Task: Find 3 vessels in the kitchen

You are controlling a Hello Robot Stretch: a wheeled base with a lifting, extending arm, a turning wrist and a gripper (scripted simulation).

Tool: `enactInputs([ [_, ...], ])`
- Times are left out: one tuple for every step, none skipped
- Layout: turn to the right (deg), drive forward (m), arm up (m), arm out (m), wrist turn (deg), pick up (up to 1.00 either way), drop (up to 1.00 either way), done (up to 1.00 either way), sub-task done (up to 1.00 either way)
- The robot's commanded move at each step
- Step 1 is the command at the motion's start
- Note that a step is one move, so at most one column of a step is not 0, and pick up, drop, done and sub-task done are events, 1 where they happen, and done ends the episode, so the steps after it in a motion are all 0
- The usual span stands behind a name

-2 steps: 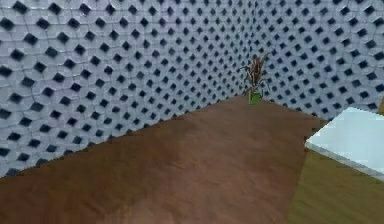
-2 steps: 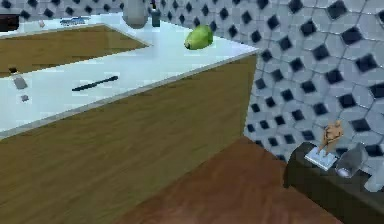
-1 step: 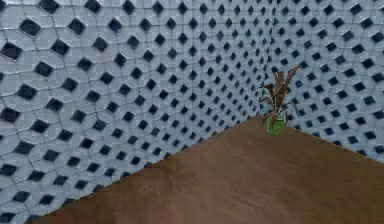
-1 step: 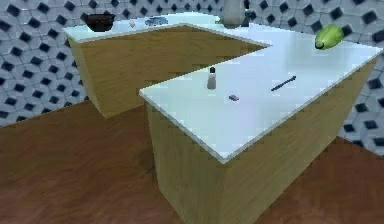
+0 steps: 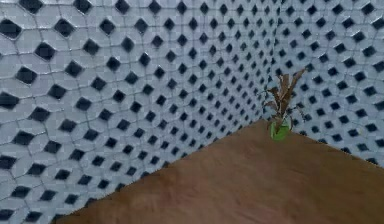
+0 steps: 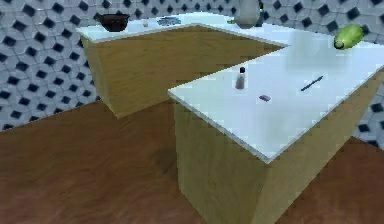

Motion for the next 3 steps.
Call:
enactInputs([
  [45.0, 0.00, 0.00, 0.00, 0.0, 0.00, 0.00, 0.00, 0.00],
  [3.0, 0.00, 0.00, 0.00, 0.0, 0.00, 0.00, 0.00, 0.00],
  [0.0, 1.00, 0.00, 0.00, 0.0, 0.00, 0.00, 0.00, 0.00],
])
